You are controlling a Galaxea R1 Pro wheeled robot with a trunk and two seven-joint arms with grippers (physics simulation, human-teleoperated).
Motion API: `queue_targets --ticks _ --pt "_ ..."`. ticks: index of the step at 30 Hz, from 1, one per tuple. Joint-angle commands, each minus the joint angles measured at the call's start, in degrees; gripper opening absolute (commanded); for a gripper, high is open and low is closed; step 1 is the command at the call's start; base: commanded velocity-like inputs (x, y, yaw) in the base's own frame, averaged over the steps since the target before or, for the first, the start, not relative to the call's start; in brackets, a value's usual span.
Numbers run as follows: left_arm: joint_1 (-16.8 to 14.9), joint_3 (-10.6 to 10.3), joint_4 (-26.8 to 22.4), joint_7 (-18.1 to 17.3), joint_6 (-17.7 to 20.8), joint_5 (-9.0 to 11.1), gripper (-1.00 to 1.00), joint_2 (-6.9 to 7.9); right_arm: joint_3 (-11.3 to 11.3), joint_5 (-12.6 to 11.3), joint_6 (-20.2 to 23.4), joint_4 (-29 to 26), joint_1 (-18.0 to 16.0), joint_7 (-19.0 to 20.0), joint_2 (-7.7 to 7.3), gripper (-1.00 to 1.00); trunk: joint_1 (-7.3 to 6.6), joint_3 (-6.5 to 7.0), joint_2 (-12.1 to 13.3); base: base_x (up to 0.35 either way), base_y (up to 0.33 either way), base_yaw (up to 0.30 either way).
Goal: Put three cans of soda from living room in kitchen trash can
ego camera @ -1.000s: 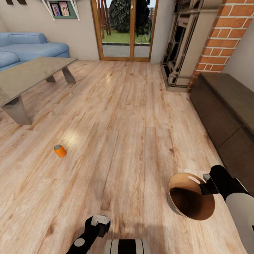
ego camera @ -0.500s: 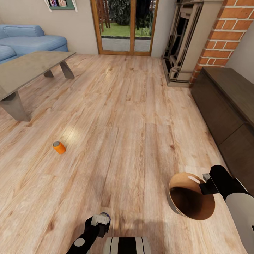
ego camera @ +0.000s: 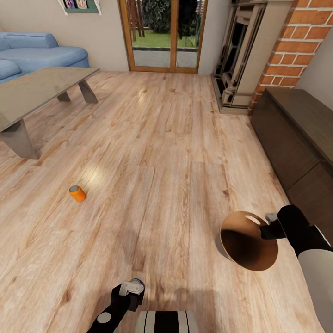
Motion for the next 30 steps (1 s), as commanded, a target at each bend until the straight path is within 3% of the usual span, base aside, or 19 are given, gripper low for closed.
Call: queue_targets --ticks 1,5,11,25,26,30 --pt "0.0 0.0 0.0 0.0 0.0 0.0 1.00 0.00 0.0 -0.6 0.2 -0.1 0.0 0.1 0.00 -1.00 -0.01 0.00 0.0 0.000 0.000 0.000" --pt "0.0 0.0 0.0 0.0 0.0 0.0 1.00 0.00 0.0 -0.6 0.1 -0.6 0.0 0.3 -0.01 -1.00 -0.01 0.00 0.0 0.000 0.000 0.000" --pt "0.0 0.0 0.0 -0.1 0.0 0.0 1.00 -0.05 0.0 -0.6 0.1 -0.6 0.1 0.4 -0.01 -1.00 0.15 -1.33 -0.1 0.000 0.000 0.000" --pt "0.0 0.0 -0.1 0.1 -0.3 0.0 1.00 -0.01 0.1 -0.6 0.0 -0.6 0.2 0.4 0.08 -1.00 0.15 -1.33 -0.1 0.000 0.000 0.000" --pt "0.0 0.0 -0.3 0.1 -0.4 0.0 -1.00 0.01 0.2 -0.6 0.0 -0.6 0.3 0.4 0.08 -1.00 0.15 -1.33 -0.1 0.000 0.000 0.000" --pt "0.1 0.1 -1.8 0.2 -0.3 0.0 -1.00 0.14 0.2 -0.6 0.0 -0.6 0.3 0.4 0.08 -1.00 0.15 -1.33 -0.1 0.000 0.000 0.000"
